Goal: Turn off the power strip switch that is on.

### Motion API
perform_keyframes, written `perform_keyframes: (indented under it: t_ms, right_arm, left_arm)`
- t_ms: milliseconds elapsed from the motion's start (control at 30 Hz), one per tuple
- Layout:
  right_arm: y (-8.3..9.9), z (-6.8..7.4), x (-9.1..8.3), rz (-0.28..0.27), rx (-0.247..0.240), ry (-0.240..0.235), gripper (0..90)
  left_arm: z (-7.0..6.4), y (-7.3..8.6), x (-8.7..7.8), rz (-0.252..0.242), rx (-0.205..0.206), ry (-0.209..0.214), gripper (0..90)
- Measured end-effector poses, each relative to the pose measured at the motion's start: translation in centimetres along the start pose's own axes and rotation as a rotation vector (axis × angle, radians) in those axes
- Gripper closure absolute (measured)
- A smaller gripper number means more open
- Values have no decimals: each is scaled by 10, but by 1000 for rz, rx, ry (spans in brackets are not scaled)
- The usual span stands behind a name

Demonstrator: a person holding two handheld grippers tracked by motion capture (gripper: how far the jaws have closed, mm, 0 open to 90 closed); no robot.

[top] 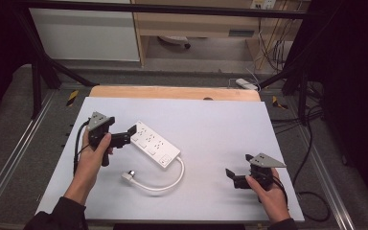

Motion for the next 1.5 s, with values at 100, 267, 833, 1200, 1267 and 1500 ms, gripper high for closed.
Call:
perform_keyframes:
  t_ms: [100,267,833,1200,1267,1500]
  right_arm:
    - [0,0,0,0,1,0,21]
    - [0,0,0,2,-2,3,21]
    - [0,-1,1,4,-4,4,21]
    - [0,-1,1,5,-5,4,21]
    - [0,0,1,6,-5,3,21]
    - [0,-1,1,7,-6,6,22]
  left_arm:
    - [1,-1,-8,-10,8,1,55]
    - [4,0,-24,-29,12,-5,57]
    - [9,11,-75,-60,38,-26,55]
    - [7,28,-102,-68,52,-37,52]
    - [7,32,-106,-66,50,-37,52]
    - [4,48,-113,-68,46,-28,52]
Point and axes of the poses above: each handheld gripper's, and its own axes: x roughly forward along the jaws, y roughly out of its underside, z roughly to its left, the point moved 1 cm from there along x, roughly forward along the jaws, and after that the axes turned 13 degrees about x, right-handed, at the moved point
